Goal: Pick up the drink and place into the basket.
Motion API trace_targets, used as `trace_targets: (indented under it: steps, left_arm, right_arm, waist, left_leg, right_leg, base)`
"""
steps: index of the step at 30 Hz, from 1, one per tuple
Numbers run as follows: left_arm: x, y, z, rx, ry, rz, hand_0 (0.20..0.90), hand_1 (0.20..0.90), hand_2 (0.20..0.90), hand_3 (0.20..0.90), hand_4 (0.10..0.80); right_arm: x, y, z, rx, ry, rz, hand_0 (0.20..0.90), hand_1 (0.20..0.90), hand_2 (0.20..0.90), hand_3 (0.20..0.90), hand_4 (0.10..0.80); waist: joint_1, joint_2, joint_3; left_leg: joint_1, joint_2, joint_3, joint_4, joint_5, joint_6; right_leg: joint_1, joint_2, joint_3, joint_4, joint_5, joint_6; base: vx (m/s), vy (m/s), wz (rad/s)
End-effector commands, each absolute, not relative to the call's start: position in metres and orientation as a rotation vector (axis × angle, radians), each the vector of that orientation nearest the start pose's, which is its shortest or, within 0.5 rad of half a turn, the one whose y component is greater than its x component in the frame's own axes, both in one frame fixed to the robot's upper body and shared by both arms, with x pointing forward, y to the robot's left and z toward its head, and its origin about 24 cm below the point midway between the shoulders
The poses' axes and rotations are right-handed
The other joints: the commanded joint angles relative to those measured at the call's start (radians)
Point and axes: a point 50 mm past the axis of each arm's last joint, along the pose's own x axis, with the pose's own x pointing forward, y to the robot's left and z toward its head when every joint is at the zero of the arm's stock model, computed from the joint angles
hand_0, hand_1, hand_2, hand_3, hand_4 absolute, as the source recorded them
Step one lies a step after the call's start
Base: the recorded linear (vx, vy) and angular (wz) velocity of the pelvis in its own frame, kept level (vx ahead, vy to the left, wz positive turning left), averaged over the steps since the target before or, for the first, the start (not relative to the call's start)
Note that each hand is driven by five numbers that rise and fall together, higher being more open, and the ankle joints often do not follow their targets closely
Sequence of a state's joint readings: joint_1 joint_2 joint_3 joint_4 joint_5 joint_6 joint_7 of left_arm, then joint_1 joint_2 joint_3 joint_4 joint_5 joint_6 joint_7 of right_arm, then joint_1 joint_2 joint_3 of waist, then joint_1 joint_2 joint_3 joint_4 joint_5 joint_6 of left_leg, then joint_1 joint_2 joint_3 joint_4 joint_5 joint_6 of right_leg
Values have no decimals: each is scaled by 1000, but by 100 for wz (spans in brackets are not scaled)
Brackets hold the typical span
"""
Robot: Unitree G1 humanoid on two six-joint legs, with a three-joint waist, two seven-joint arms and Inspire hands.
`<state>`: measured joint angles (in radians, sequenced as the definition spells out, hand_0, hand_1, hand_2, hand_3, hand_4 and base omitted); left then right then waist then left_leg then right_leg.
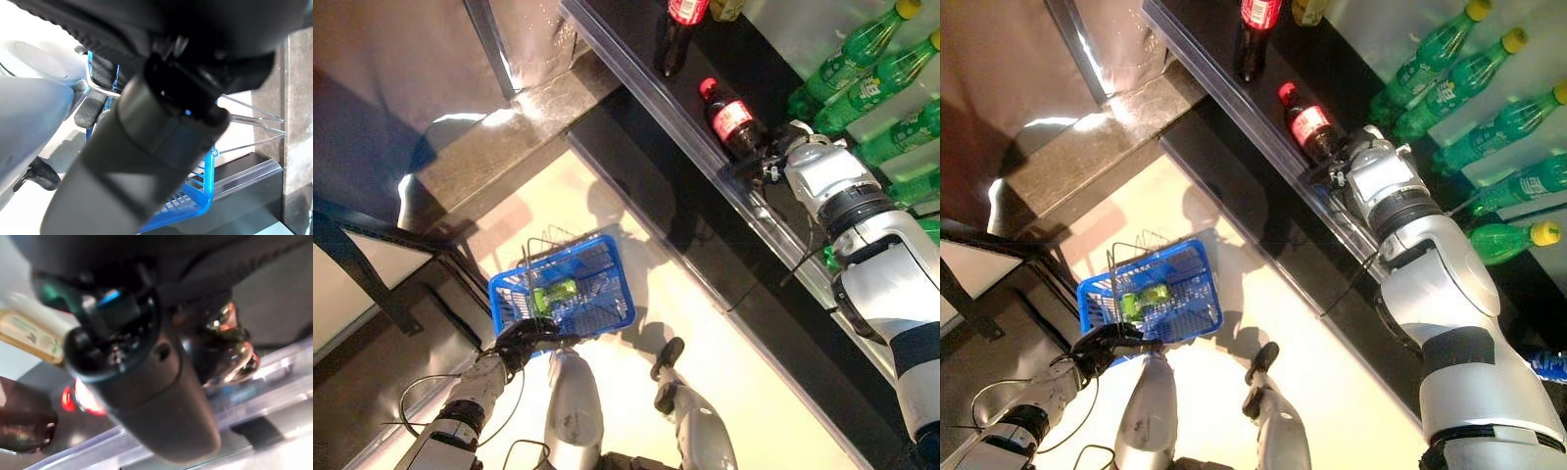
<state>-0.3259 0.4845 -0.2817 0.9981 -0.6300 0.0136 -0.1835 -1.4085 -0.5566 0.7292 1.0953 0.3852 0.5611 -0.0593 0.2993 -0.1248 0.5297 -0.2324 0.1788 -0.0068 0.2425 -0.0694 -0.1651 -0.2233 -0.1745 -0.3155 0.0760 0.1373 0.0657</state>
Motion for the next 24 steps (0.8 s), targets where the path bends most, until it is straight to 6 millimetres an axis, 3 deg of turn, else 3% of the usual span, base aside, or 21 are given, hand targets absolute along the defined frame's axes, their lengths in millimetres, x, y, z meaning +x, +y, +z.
trace_targets:
  steps: [1, 24]
  left_arm:
    - [247, 267, -60, 4, 655, -66, 300, 300, 300, 200, 100]
    - [248, 266, -59, -2, 647, -68, 300, 300, 300, 200, 100]
  right_arm:
    - [418, -215, 299, -705, 160, -290, 300, 300, 300, 200, 100]
    - [417, -220, 302, -571, 111, -287, 300, 300, 300, 200, 100]
  waist:
    - [40, -2, -13]
    - [25, 7, -15]
  left_leg:
    - [-71, -12, 2, 17, 54, 61]
    - [-67, -10, 8, 15, 55, 63]
  right_leg:
    - [41, -116, -53, 115, -78, 116]
    - [33, -116, -45, 121, -81, 115]
  base:
    - [0, 0, 0]
    - [0, 0, 0]
